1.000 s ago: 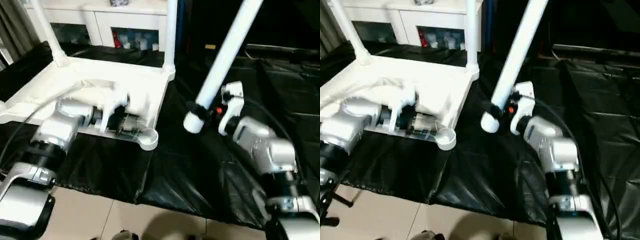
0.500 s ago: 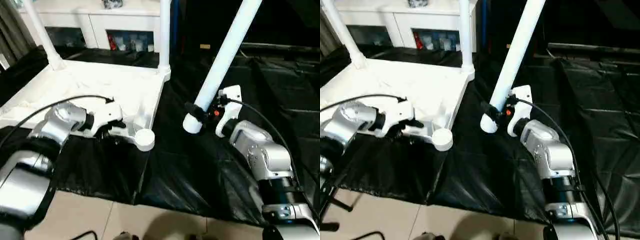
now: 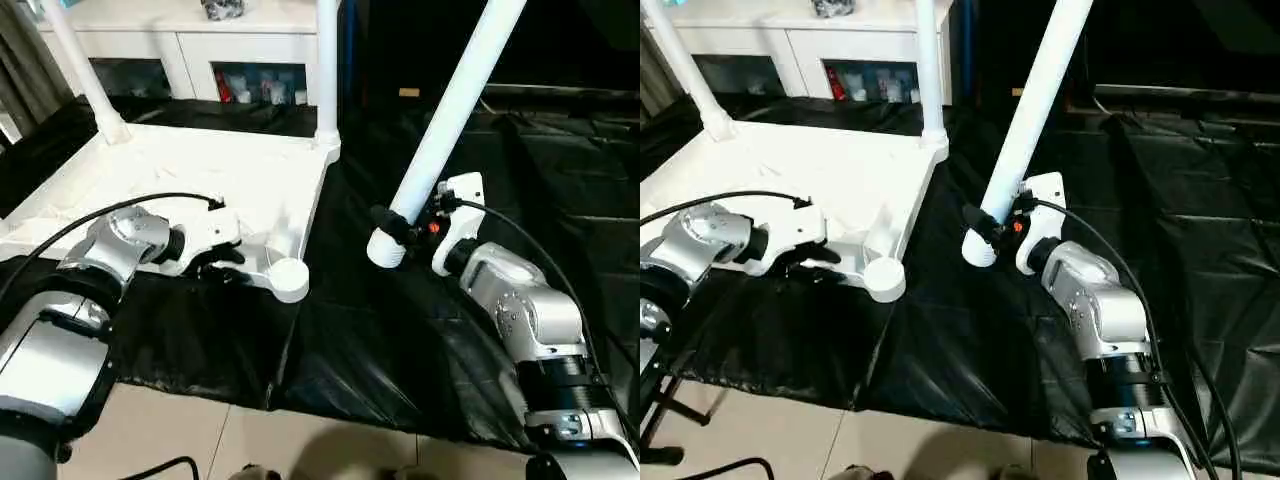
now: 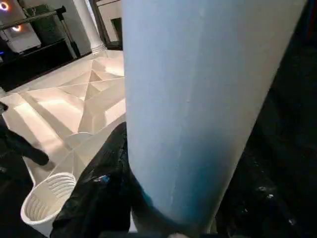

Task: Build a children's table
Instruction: Move table base, then insert table leg to table base

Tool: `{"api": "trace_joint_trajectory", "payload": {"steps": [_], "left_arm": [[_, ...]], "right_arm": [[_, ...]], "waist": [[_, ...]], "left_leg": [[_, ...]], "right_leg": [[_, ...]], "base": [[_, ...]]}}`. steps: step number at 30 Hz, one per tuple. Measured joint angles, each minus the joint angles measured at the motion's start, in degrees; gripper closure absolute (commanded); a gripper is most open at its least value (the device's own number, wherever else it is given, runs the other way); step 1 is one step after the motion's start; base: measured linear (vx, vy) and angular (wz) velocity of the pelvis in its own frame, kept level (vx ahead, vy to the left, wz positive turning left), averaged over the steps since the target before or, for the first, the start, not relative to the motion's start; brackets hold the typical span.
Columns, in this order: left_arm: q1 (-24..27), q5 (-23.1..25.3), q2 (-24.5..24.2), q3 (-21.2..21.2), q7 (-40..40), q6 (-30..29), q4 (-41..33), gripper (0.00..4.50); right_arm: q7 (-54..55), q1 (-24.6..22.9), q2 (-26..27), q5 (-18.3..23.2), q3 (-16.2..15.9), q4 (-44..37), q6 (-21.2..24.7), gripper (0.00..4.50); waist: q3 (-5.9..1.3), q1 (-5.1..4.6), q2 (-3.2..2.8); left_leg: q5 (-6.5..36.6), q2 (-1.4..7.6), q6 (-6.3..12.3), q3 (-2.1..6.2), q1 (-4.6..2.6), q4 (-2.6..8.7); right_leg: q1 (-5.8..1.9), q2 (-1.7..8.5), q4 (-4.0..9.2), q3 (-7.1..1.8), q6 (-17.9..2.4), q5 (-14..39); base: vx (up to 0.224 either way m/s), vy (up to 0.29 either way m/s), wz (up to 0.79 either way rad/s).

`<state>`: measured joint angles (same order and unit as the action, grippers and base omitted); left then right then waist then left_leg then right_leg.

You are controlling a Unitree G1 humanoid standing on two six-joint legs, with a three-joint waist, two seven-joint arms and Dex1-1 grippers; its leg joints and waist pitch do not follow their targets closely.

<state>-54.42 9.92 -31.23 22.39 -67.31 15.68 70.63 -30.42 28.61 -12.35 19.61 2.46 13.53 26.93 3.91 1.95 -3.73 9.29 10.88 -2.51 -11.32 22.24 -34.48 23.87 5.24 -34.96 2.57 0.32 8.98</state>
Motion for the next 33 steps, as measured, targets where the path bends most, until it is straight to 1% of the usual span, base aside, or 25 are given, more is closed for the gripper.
{"api": "trace_joint_trajectory", "payload": {"steps": [2,3,4,7,10,12,16,21,23,27,29,33], "left_arm": [[-0.3,0.4,0.1,0.0,0.1,0.5,0.5,3.64],[-0.3,0.6,0.1,0.0,0.1,0.7,0.6,3.74],[-0.3,0.8,0.2,0.0,0.1,0.8,0.6,3.74],[-0.9,1.8,0.3,0.2,-0.4,0.9,0.9,3.99],[-1.9,2.4,0.5,0.4,-1.3,0.5,1.7,4.12],[-2.2,2.3,1.0,0.1,-2.5,-0.9,1.7,4.24],[-2.8,1.0,3.5,-1.2,-6.3,-4.2,1.4,4.33],[-2.6,0.0,8.6,-2.1,-5.5,-5.3,-0.1,4.49],[-2.4,-0.6,10.7,-2.5,-4.2,-5.1,-0.6,4.49],[-0.5,-1.5,13.7,-3.5,-1.8,-1.9,-2.2,4.50],[0.0,-2.1,14.6,-3.9,-1.3,-1.3,-2.3,4.50],[0.9,-2.3,14.9,-4.3,-0.7,-1.1,-3.4,4.50]], "right_arm": [[0.0,0.0,-0.1,0.0,0.0,0.0,0.0,2.63],[0.0,0.0,-0.1,0.0,0.0,0.0,0.0,2.63],[-0.1,0.0,-0.1,0.0,0.0,0.0,0.0,2.63],[-0.1,0.0,-0.2,0.0,-0.1,0.0,0.0,2.63],[-0.1,0.0,-0.3,0.0,-0.1,0.0,0.0,2.63],[-0.2,0.0,-0.5,0.0,-0.2,0.0,0.0,2.63],[-1.1,0.0,-1.6,-0.1,-0.7,-0.5,0.0,2.63],[-2.2,0.0,-1.7,-0.1,-1.3,-2.0,0.0,2.63],[-2.5,0.0,-1.8,-0.2,-2.0,-2.0,0.0,2.63],[-2.5,0.0,-1.9,-0.8,-2.5,-2.0,0.0,2.63],[-2.6,0.0,-2.0,-1.2,-2.9,-2.0,0.0,2.63],[-2.6,-0.6,-2.0,-1.9,-3.3,-2.0,0.0,2.63]], "waist": [[-0.02,0.00,-0.03],[-0.03,0.00,-0.04],[-0.03,0.00,-0.05],[-0.07,-0.05,-0.16],[-0.10,-0.14,-0.22],[-0.10,-0.18,-0.22],[-0.14,-0.03,-0.27],[-0.16,0.18,-0.30],[-0.16,0.26,-0.30],[-0.16,0.57,-0.30],[-0.16,0.80,-0.30],[-0.16,1.13,-0.30]], "left_leg": [[0.0,0.00,0.00,0.00,0.00,0.00],[0.0,0.00,0.00,0.00,0.00,0.00],[0.0,0.00,0.00,0.00,0.00,0.00],[0.0,0.00,0.00,0.00,0.00,0.00],[0.0,0.00,0.00,-0.01,-0.02,0.00],[0.0,0.00,0.01,-0.03,-0.02,0.00],[0.0,-0.03,0.05,-0.08,-0.03,0.01],[0.0,-0.04,0.05,-0.08,-0.14,-0.01],[0.0,-0.04,0.05,-0.07,-0.15,-0.03],[0.0,-0.05,0.06,-0.06,-0.13,-0.04],[0.0,-0.04,0.06,-0.05,-0.12,-0.04],[0.0,-0.04,0.06,-0.05,-0.12,-0.03]], "right_leg": [[-0.01,0.00,0.01,0.00,0.0,0.0],[0.00,0.00,0.01,0.00,0.0,0.0],[0.00,0.00,0.01,0.00,0.0,0.0],[0.00,0.00,0.01,-0.01,0.0,0.0],[-0.01,0.00,0.01,-0.01,0.0,0.0],[-0.01,0.00,0.01,-0.02,0.0,0.0],[-0.04,0.03,0.06,-0.05,0.0,0.0],[-0.17,0.04,0.06,-0.04,0.0,0.0],[-0.20,0.04,0.06,-0.04,0.0,0.0],[-0.21,0.06,0.07,-0.03,0.0,0.0],[-0.21,0.05,0.08,-0.01,0.0,0.0],[-0.21,0.05,0.07,-0.01,0.0,0.0]], "base": [[0.000,0.000,0.00],[0.000,0.000,0.00],[0.000,0.000,0.00],[0.000,0.000,0.00],[0.000,0.000,0.00],[0.000,0.000,0.00],[0.000,0.000,0.00],[0.000,0.000,0.00],[0.000,0.000,0.00],[0.000,0.000,0.00],[0.000,0.000,0.00],[0.000,0.000,0.00]]}}
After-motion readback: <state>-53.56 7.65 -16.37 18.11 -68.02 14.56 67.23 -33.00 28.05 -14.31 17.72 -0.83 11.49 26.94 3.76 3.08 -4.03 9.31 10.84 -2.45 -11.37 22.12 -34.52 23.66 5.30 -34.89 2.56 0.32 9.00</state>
